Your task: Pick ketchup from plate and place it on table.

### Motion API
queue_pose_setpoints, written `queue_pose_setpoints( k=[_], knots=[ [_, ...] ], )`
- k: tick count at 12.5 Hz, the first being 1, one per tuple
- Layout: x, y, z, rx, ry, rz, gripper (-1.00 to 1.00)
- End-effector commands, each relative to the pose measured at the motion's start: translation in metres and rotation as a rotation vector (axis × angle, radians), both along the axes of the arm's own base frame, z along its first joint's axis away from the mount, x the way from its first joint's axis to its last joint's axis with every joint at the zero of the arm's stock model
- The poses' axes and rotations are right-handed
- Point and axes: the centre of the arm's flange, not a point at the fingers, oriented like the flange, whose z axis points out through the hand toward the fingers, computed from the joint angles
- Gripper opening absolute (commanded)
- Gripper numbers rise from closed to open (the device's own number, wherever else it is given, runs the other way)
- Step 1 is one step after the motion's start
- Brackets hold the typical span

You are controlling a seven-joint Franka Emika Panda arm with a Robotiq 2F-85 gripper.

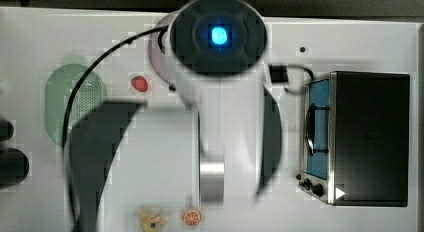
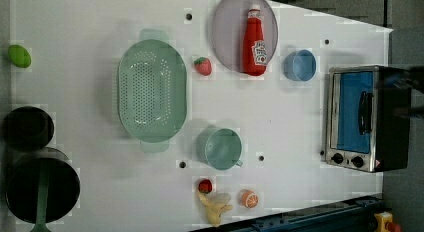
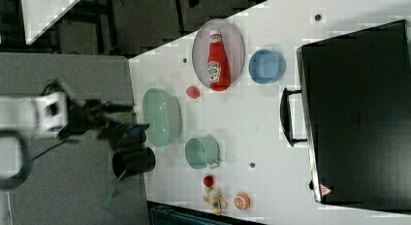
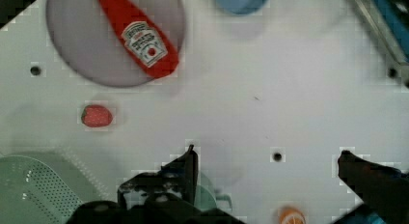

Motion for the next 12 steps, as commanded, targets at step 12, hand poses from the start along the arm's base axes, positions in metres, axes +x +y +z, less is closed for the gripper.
queue_pose_setpoints(
  k=[12],
  knots=[
    [0.103,0.048,-0.294,-0.007,-0.039,0.581,1.00]
  ],
)
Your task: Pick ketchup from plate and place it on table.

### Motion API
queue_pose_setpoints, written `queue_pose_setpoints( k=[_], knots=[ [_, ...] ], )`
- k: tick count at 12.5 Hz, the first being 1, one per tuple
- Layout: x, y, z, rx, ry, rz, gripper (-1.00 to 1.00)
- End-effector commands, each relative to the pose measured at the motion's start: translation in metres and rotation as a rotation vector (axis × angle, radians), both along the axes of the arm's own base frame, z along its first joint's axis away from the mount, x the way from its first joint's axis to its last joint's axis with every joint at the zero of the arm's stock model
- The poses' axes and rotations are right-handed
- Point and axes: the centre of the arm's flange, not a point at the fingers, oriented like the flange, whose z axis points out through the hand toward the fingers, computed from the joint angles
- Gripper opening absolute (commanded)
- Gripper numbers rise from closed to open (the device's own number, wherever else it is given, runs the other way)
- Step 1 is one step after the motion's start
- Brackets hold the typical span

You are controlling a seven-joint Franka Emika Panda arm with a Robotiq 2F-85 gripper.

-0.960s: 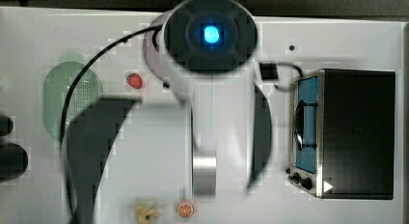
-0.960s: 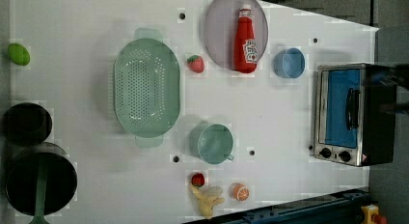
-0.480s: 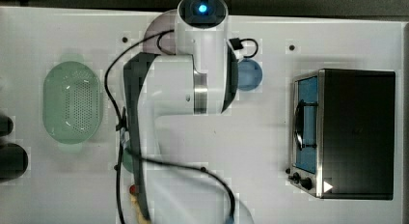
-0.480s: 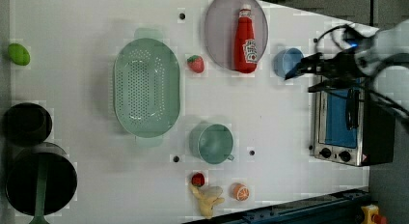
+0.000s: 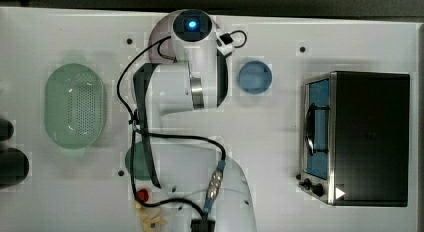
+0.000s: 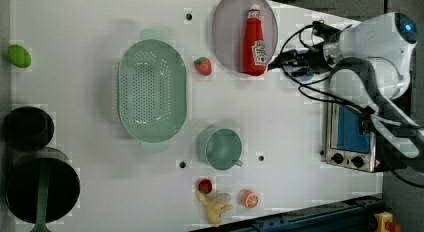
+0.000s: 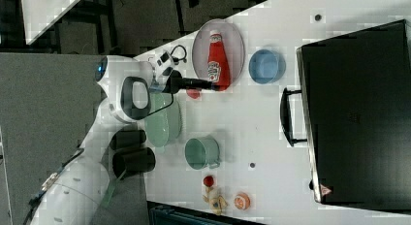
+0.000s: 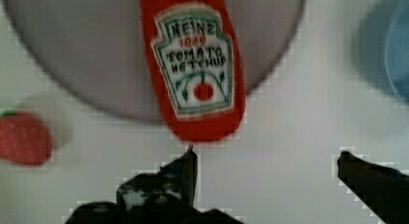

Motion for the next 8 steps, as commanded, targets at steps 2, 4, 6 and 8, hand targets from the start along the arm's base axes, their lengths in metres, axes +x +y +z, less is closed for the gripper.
queue_pose_setpoints(
  k=[2,4,6,8],
  knots=[
    [0.021,0.019,-0.024,0.008,-0.124,0.158,1.00],
    [0.024,0.021,-0.047,0.014,-0.163,0.170,1.00],
    [0.024,0.022,-0.066,0.024,-0.179,0.171,1.00],
    [0.023,0.021,-0.081,0.028,-0.185,0.170,0.93]
  ],
)
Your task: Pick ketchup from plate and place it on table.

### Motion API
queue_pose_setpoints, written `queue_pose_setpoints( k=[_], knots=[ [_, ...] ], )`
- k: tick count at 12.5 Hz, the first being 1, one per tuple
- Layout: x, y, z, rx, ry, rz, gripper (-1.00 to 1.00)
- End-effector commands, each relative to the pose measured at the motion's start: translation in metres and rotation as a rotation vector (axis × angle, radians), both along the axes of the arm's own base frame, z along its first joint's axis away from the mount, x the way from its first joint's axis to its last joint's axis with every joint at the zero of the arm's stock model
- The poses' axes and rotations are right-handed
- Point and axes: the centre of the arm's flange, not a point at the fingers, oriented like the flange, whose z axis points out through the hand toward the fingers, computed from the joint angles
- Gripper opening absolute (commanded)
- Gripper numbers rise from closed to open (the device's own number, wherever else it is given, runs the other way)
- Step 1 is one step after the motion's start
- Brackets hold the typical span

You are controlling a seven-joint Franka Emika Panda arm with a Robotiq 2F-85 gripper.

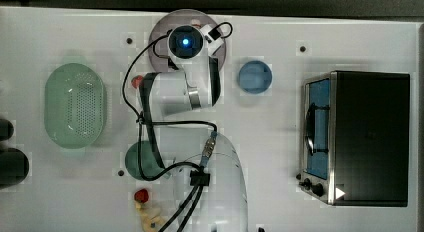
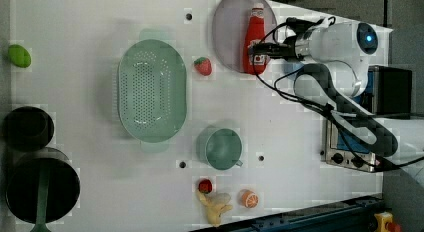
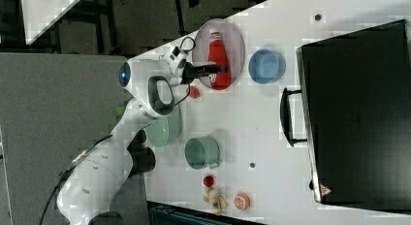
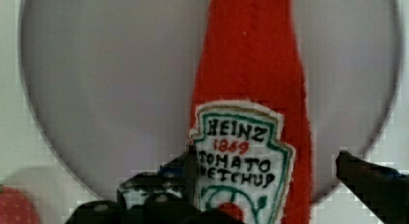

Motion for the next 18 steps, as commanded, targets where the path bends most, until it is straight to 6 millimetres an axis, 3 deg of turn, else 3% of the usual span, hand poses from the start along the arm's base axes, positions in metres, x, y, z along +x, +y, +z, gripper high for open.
queue_pose_setpoints(
  k=[1,3,6,8,11,13,15,18],
  knots=[
    [0.001,0.002,-0.012,-0.001,-0.014,0.036,0.69],
    [0.005,0.004,-0.008,0.007,-0.046,0.038,0.23],
    [0.008,0.002,0.003,0.006,-0.059,0.035,0.21],
    [0.012,0.003,0.024,0.010,-0.091,0.025,0.21],
    [0.019,-0.003,0.094,0.005,-0.159,-0.030,0.21],
    [0.013,-0.014,0.147,-0.019,-0.148,-0.049,0.21],
    [-0.001,-0.031,0.201,-0.050,-0.113,-0.081,0.21],
    [-0.035,-0.065,0.254,-0.048,-0.017,-0.177,0.21]
  ],
)
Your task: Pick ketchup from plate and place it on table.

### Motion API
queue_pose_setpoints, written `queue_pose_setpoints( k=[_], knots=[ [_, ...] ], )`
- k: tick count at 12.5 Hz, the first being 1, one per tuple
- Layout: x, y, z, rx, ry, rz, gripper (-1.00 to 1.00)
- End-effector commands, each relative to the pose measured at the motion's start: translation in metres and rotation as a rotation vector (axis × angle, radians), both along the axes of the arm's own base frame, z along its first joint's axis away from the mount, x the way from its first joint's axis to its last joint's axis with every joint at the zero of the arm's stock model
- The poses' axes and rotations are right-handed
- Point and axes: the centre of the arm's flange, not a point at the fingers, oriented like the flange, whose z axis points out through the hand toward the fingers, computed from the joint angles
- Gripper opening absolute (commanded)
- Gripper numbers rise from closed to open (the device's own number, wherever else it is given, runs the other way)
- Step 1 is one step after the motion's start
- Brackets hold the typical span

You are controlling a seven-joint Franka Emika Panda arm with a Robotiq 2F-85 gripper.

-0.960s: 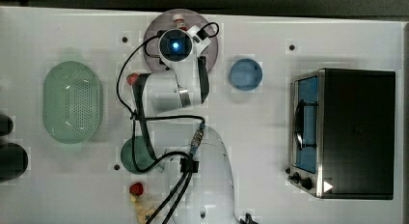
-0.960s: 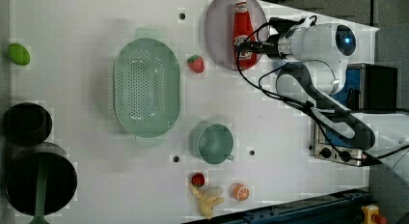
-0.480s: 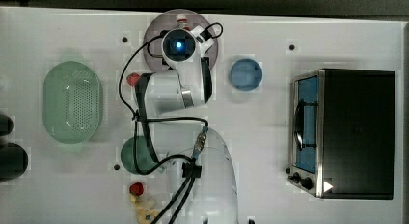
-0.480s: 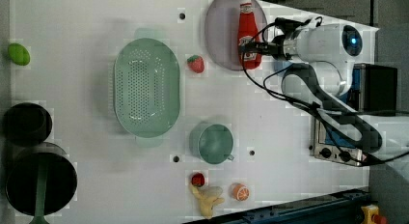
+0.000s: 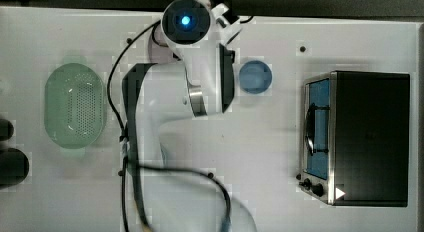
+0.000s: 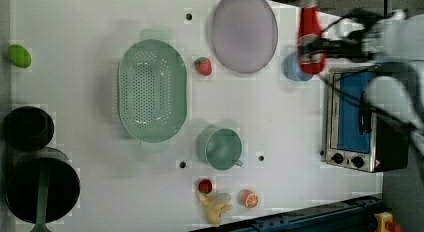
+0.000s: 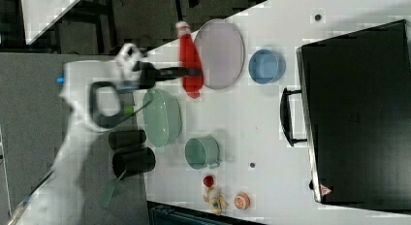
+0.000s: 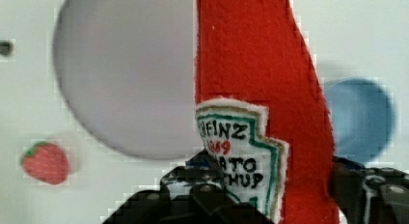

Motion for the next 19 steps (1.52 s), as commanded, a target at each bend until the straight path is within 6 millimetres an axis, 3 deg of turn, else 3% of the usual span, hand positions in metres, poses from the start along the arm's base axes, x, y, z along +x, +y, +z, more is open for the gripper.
queue_pose_setpoints(
  k=[1,4,6,9,11,14,17,19],
  knots=[
    [-0.030,-0.045,0.063,0.039,0.037,-0.149,0.21],
    [-0.072,-0.076,0.069,0.088,0.138,-0.245,0.21],
    [-0.097,-0.091,0.056,0.084,0.171,-0.277,0.21],
    [-0.126,-0.095,0.032,0.084,0.151,-0.318,0.21],
    [-0.140,-0.091,0.008,0.085,0.118,-0.313,0.21],
    [-0.154,-0.080,-0.049,0.085,0.109,-0.295,0.21],
    [-0.158,-0.075,-0.104,0.090,0.084,-0.284,0.21],
    [-0.156,-0.074,-0.122,0.094,0.064,-0.283,0.21]
  ],
)
